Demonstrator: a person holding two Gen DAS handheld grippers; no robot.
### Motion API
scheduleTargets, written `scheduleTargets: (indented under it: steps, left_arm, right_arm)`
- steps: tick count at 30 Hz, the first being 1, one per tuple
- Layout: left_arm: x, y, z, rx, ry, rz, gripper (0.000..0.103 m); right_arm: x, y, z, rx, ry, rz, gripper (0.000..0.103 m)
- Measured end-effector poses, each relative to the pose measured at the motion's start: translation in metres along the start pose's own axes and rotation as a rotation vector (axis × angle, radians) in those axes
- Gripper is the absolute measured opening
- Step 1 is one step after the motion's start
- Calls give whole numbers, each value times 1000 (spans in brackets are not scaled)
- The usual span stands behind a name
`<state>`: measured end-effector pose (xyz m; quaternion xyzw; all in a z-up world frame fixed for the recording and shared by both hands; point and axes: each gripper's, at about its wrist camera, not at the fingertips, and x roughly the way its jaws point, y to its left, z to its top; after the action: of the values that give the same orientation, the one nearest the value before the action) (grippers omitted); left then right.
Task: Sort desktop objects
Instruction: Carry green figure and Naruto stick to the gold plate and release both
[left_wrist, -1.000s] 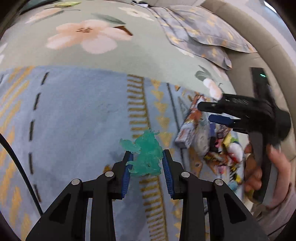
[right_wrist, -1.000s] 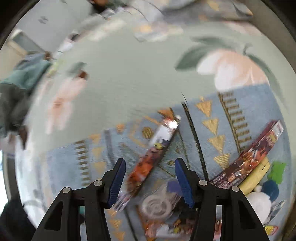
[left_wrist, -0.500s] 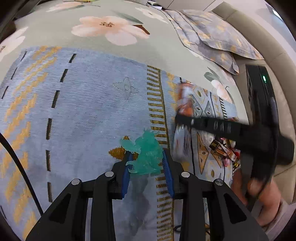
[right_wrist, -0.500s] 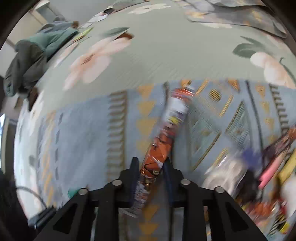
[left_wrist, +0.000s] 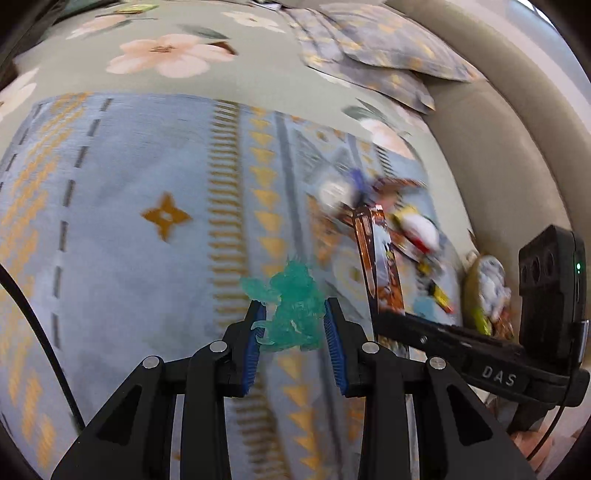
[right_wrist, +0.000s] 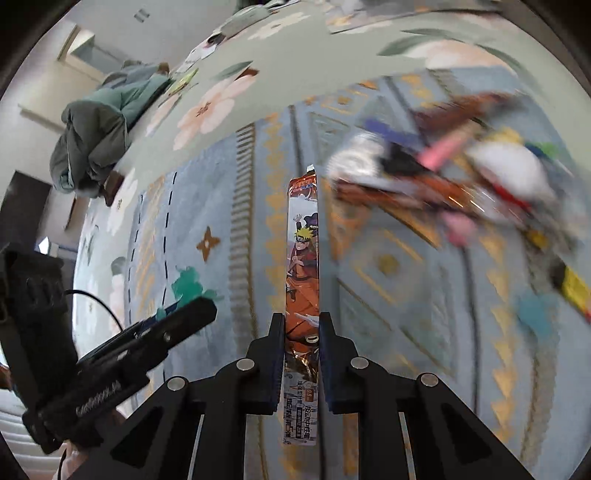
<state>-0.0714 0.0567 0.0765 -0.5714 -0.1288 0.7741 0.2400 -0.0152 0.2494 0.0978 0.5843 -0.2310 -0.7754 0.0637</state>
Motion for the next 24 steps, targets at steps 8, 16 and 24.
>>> scheduleTargets:
  steps: [8,16,24]
  left_arm:
    - [22,-108,-29,120,71,-115,29]
    - [53,-246,-31,283,62,-270,29]
    - [92,-350,-31,390,50,-337,29]
  right_arm:
    - [-96,-70,-46,108,-80,-46,17]
    - [-218,-168,-56,234,-257,-215,17]
    - [-289,-260,-60,371,-377,-347,17]
